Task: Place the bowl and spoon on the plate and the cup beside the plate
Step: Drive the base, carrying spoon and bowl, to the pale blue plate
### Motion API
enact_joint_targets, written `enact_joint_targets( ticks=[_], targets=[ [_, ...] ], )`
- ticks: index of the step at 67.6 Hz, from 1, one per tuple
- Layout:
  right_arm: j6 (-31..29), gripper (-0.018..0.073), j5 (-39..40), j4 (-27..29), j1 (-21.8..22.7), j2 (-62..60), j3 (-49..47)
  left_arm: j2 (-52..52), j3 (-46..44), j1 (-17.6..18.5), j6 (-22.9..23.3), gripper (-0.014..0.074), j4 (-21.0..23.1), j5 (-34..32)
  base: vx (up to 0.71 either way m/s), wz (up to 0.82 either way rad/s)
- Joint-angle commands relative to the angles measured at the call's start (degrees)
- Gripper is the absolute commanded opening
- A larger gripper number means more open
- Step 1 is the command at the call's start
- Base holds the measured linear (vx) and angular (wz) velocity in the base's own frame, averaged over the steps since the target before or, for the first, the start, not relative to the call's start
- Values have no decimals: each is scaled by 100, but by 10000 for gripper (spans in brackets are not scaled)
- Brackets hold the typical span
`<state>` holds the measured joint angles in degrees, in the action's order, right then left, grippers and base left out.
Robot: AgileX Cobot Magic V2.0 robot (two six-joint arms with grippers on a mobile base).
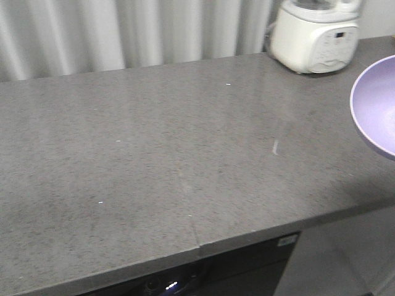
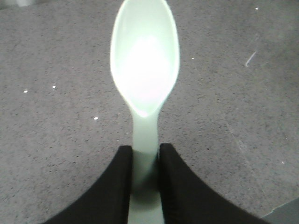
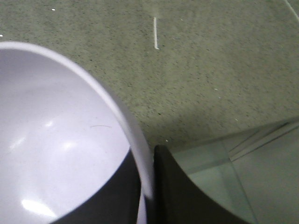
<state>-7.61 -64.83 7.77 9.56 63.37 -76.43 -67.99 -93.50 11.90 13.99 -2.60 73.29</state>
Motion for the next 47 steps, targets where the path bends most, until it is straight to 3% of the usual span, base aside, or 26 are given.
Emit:
enact_joint_targets(
  ticks=[1, 47],
  targets=[
    [-49, -6, 337, 7, 37, -93, -155, 87, -122, 26, -4, -6, 0, -165, -5, -46],
    [-49, -6, 337, 7, 37, -93, -155, 87, -122, 26, -4, -6, 0, -165, -6, -49]
  ],
)
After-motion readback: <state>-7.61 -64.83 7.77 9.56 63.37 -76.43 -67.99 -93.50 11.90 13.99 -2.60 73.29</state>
